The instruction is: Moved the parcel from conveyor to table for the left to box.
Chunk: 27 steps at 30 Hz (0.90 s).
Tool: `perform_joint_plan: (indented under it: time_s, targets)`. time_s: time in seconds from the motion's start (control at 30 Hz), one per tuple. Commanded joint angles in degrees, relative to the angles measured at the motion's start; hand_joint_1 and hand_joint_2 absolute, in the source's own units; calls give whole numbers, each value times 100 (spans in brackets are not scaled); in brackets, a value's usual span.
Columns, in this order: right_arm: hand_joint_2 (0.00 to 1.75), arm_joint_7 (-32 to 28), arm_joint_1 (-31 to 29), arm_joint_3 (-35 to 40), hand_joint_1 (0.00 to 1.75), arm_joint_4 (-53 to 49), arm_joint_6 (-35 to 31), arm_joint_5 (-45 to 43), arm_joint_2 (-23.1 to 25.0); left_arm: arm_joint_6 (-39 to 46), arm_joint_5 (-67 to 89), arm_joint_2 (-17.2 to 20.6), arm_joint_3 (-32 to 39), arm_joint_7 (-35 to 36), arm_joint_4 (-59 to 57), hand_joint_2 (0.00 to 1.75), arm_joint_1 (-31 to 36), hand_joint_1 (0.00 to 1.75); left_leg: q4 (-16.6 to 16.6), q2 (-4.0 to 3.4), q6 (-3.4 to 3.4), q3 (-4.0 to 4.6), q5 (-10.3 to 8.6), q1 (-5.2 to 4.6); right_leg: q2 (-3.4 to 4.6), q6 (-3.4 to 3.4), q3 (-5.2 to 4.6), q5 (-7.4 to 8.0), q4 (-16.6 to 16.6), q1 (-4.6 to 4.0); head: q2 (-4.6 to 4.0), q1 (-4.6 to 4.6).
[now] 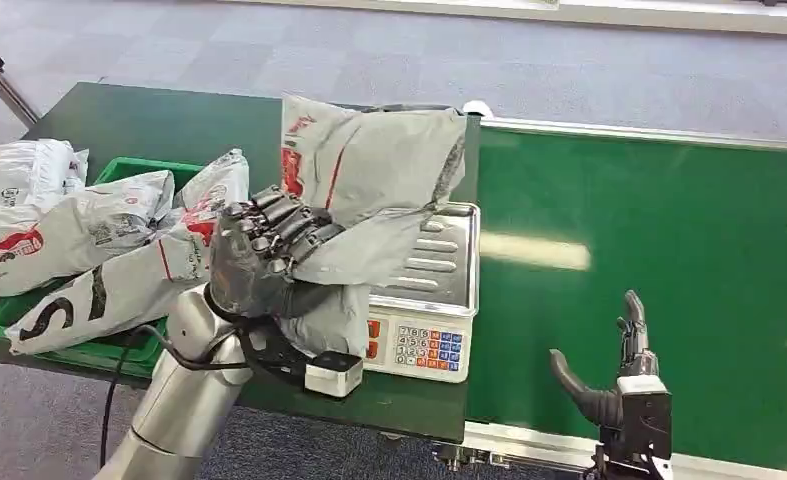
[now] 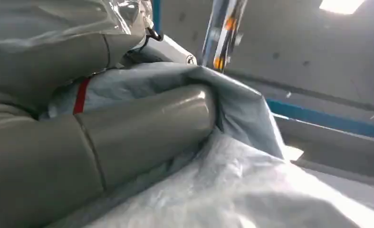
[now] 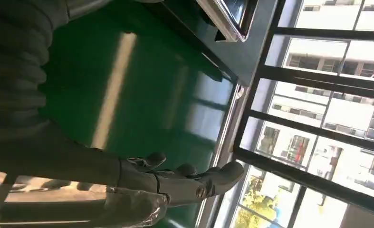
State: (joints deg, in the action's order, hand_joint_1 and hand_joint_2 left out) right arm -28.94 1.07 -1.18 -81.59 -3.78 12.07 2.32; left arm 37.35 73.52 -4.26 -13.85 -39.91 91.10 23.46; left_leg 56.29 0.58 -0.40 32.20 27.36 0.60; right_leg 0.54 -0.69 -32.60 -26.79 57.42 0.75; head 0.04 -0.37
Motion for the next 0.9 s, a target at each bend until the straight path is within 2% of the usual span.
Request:
perform_joint_plan:
  time_s: [0.03, 0.07, 0.2, 0.23, 0.27, 0.33, 0.37, 0.47, 0.5, 0.57, 0.63, 0.77, 0.9]
  targets:
    - [175, 53, -54, -15, 0, -40, -59, 11, 2, 265, 223, -334, 2003, -9, 501, 0, -12, 175, 1, -29, 0, -2, 4, 2, 21, 5, -5, 4, 0, -3, 0, -2]
    - [175, 83, -66, -20, 0, -68, -65, 20, 5, 265, 125, -214, 2091, -9, 436, 0, 34, 175, -1, -19, 1, -3, 2, -2, 12, 3, -3, 2, 1, 1, 0, -2]
    - [175, 120, 45, -88, 0, -211, -94, 32, 29, 265, 293, -194, 2784, 70, 52, 0, 252, 175, -3, -16, 1, -5, 1, -1, 8, 5, 1, 2, -1, -1, 0, 0]
    - [175, 122, 80, -110, 0, -255, -100, 34, 35, 265, 438, -50, 2902, 396, -204, 0, 298, 175, -2, -12, 1, -3, 1, 0, 5, 4, 1, 1, -1, -2, 0, 0]
    - [175, 122, 80, -110, 0, -255, -100, 34, 35, 265, 438, -50, 2902, 396, -204, 0, 298, 175, 0, -9, 0, -3, 1, -1, 4, 4, -1, 0, 1, 0, 0, -2]
    - [175, 132, 147, -170, 0, -364, -106, 45, 70, 265, 622, 274, 3050, 876, -561, 0, 346, 175, -4, -10, -1, -6, -1, -1, 1, 6, 1, 1, -1, -1, 0, -2]
    - [175, 132, 147, -170, 0, -364, -106, 45, 70, 265, 622, 274, 3050, 876, -561, 0, 346, 175, -6, -8, -1, -6, -2, -2, 1, 5, 0, 0, 0, 1, 0, 0]
    - [175, 169, 228, -226, 0, -500, -69, 92, 118, 265, 547, 597, 3196, 1310, -912, 0, 278, 175, -13, -12, -3, -13, -3, 0, 0, 10, 5, 2, -7, -3, 0, 0]
    - [175, 188, 253, -250, 0, -549, -40, 124, 135, 265, 400, 852, 3238, 1683, -1287, 0, 257, 175, -8, -12, -2, -8, -1, -2, 6, 6, 0, 0, -2, 1, 0, -2]
    - [175, 190, 255, -253, 0, -556, -37, 127, 137, 265, 317, 920, 3256, 1647, -1307, 0, 247, 175, -10, -11, -2, -12, -1, -3, 3, 6, 3, -1, -3, 2, 0, -2]
    - [175, 210, 257, -260, 0, -571, 12, 165, 148, 262, 231, 1270, 3199, 2169, -2098, 0, 310, 175, -10, -12, -1, -10, -1, 0, 2, 8, 3, 0, -4, -2, 0, -2]
    - [175, 212, 258, -263, 0, -576, 17, 170, 156, 265, 163, 1350, 3200, 2190, -2154, 0, 302, 175, -7, -8, -1, -4, -3, 1, -1, 6, -1, -1, -2, -2, 0, 0]
    - [175, 218, 218, -234, 0, -520, 40, 190, 141, 226, -18, 1546, 3352, 2638, -2590, 0, 315, 175, -7, -11, 0, -1, -2, -1, 0, 4, -4, -3, -1, 0, 0, 0]
